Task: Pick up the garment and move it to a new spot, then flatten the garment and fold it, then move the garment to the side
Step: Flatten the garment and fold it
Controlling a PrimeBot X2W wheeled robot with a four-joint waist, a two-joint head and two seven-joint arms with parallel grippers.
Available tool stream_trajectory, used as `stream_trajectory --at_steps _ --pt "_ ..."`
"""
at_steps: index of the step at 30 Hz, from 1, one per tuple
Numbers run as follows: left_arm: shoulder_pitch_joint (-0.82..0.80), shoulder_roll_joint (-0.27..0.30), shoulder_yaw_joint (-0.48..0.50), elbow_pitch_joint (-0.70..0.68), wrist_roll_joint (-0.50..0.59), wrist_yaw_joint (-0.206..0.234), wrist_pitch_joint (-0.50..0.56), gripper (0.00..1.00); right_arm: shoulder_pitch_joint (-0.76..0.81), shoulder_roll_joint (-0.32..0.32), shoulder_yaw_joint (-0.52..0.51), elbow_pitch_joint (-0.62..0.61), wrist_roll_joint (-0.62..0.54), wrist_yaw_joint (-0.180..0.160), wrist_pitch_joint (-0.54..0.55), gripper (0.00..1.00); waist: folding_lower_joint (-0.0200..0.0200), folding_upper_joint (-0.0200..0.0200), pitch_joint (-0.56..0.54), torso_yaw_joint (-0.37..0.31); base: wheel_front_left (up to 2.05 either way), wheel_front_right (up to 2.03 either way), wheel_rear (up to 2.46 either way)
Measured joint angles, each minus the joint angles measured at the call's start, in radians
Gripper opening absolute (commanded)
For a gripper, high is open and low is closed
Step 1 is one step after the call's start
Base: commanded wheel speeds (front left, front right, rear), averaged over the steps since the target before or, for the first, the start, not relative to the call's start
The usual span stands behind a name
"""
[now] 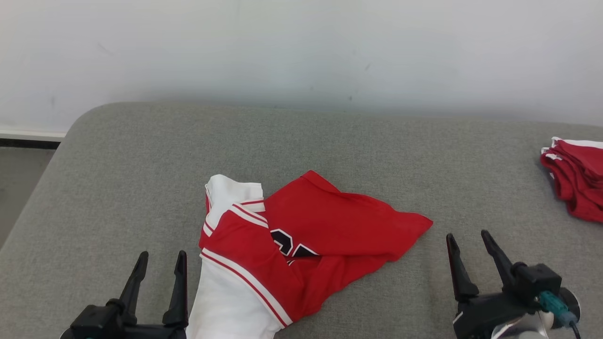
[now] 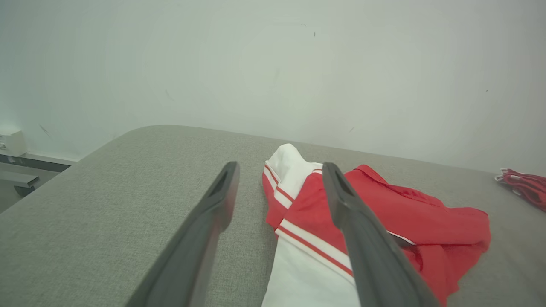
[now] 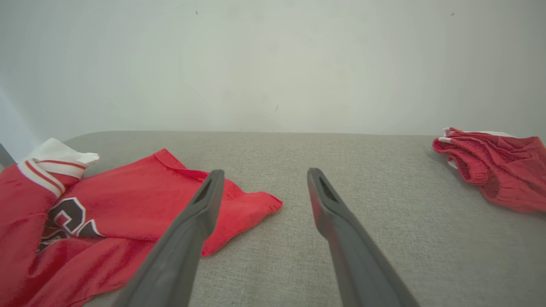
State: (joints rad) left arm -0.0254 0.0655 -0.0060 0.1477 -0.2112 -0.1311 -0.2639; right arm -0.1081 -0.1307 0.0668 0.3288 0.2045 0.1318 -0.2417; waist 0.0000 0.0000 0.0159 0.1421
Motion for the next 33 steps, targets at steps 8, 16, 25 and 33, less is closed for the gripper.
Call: stream_trajectory --at_steps 8,16,25,33 --pt "-0.030 -0.003 -0.031 0.005 -0.012 0.000 0.000 1.00 -0.212 -0.068 0.035 0.199 -0.010 0.000 0.057 1.00 0.0000 0.0001 0.041 0.050 0.00 0.00 0.00" --pt "-0.057 -0.008 -0.049 0.015 -0.029 0.000 0.000 1.00 -0.370 -0.100 0.067 0.490 -0.016 0.000 0.083 1.00 0.0001 0.0001 0.094 0.125 0.00 0.00 0.00" --pt "-0.078 -0.012 -0.067 0.026 -0.035 0.000 0.000 1.00 -0.448 -0.098 0.073 0.710 -0.004 0.000 0.054 1.00 0.0001 0.0001 0.128 0.178 0.00 0.00 0.00" --pt "-0.072 -0.012 -0.054 0.030 -0.032 0.000 0.000 1.00 -0.477 -0.069 0.110 0.767 0.039 0.000 0.008 0.00 0.0000 0.0001 0.119 0.179 0.00 0.00 0.00"
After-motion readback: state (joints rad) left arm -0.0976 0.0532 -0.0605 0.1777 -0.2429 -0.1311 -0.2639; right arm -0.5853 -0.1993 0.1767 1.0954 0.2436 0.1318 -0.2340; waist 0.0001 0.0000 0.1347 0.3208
